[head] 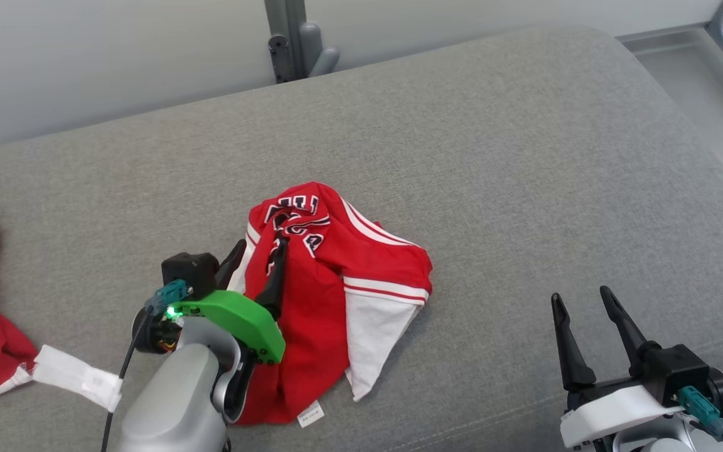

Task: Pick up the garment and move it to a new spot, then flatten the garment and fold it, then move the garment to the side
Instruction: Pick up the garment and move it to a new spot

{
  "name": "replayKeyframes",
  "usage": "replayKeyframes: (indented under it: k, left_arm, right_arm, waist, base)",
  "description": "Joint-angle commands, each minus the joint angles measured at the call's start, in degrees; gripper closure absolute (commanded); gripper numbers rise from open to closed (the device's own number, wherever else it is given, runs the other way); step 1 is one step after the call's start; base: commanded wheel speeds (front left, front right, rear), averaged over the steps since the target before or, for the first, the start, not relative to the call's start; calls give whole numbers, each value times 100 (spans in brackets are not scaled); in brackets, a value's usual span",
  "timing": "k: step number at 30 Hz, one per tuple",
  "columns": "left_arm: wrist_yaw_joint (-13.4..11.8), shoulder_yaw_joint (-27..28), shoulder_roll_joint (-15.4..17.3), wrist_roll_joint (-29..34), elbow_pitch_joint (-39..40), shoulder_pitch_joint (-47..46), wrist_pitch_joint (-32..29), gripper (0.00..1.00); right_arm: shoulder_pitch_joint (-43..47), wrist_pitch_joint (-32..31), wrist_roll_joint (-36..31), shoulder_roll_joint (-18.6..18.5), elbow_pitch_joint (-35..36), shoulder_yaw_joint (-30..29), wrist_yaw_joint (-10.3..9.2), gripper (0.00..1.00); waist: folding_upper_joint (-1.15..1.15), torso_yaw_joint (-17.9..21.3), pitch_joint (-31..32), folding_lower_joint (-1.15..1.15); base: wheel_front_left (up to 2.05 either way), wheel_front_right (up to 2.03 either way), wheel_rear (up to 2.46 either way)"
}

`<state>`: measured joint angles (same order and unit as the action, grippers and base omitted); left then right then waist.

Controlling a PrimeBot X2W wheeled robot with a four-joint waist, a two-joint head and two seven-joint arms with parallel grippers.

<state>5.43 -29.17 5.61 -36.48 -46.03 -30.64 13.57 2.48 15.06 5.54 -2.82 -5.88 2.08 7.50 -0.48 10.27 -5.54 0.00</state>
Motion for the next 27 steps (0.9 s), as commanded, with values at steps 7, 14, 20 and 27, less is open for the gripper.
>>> replayKeyframes:
  k: [7,14,20,27]
  left_arm:
    - [-327,140,413,180,1019,1000,146,0]
    - [-682,631,739,476,2159,1970,159,0]
    - [-629,1298,833,863,2943,2836,156,0]
    - [-373,1799,720,1251,3399,3466,157,0]
  right_arm:
    - [124,18,-444,-9,300,-135,-2,0]
    - [277,18,-627,-21,395,-303,-3,0]
    - [331,18,-657,-22,281,-265,-3,0]
    - [337,18,-614,-19,160,-231,-3,0]
  waist:
    - [48,-774,482,0]
    - [48,-1134,660,0]
    - [48,-1209,765,0]
    - [48,-1144,745,0]
  base:
    - [0,0,0]
    - [0,0,0]
    - [0,0,0]
    - [0,0,0]
